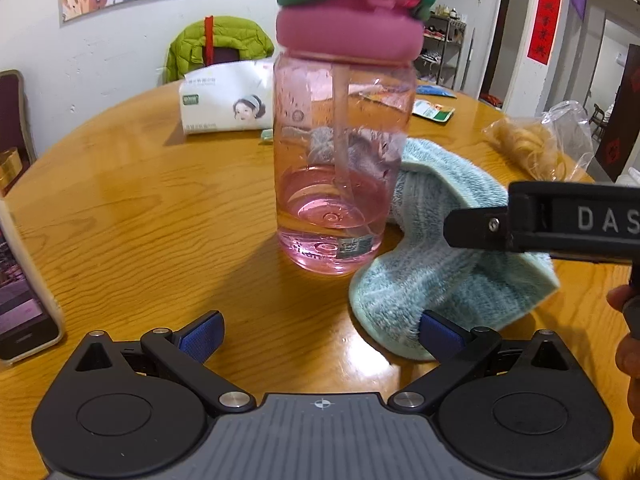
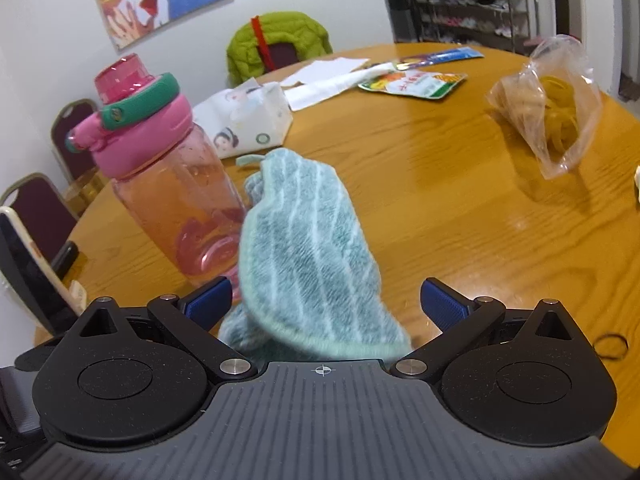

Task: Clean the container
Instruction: 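Move the left tool to the pink bottle while the right tool approaches the blue towel, then grasp the pink bottle with the left tool while the right tool grasps the blue towel, then lift the pink bottle with the left tool while the right tool raises the towel against it, then hold the bottle with the left tool while the right tool wipes the towel over its side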

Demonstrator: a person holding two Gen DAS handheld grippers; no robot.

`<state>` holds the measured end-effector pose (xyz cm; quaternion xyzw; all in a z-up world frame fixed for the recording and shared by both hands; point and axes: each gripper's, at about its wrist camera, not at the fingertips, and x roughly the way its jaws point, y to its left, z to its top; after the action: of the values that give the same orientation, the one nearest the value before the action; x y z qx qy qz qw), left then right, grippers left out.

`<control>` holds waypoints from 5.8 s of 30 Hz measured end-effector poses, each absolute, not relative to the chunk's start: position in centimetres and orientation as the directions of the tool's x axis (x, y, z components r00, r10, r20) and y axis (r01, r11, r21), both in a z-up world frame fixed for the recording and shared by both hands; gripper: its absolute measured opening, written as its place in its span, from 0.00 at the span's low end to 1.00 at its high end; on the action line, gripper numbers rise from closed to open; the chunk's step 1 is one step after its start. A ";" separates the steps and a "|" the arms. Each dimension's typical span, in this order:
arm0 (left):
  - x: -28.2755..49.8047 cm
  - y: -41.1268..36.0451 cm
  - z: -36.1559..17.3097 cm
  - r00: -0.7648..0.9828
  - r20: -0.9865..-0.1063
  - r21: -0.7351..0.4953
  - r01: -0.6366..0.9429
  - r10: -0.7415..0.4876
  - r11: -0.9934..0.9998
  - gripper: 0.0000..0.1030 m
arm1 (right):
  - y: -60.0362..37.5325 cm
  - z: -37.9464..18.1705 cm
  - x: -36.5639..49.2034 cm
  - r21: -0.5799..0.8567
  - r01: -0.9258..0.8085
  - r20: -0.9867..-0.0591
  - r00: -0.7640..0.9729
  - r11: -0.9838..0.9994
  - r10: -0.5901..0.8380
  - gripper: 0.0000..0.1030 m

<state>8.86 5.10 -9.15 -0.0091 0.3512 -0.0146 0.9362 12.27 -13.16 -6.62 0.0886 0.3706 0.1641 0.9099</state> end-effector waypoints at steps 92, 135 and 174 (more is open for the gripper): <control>6.0 6.4 -6.6 0.917 -0.379 -0.053 0.112 -0.124 0.992 0.99 | -15.9 -7.8 18.5 0.654 -0.288 -0.347 0.708 0.700 0.615 0.20; 10.7 5.9 -8.1 0.917 -0.347 -0.058 0.188 -0.196 0.980 0.68 | -17.8 -11.7 21.9 0.944 -0.256 -0.041 0.534 0.208 0.845 0.18; 8.4 3.7 -8.0 0.922 -0.359 -0.002 0.156 -0.147 0.988 0.81 | -18.0 -10.9 20.3 0.905 -0.278 -0.110 0.579 0.322 0.808 0.22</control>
<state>8.41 3.74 -8.00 0.0133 0.1823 -0.0773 0.9801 20.27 -18.04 -10.90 0.4600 0.2882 0.3569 0.7602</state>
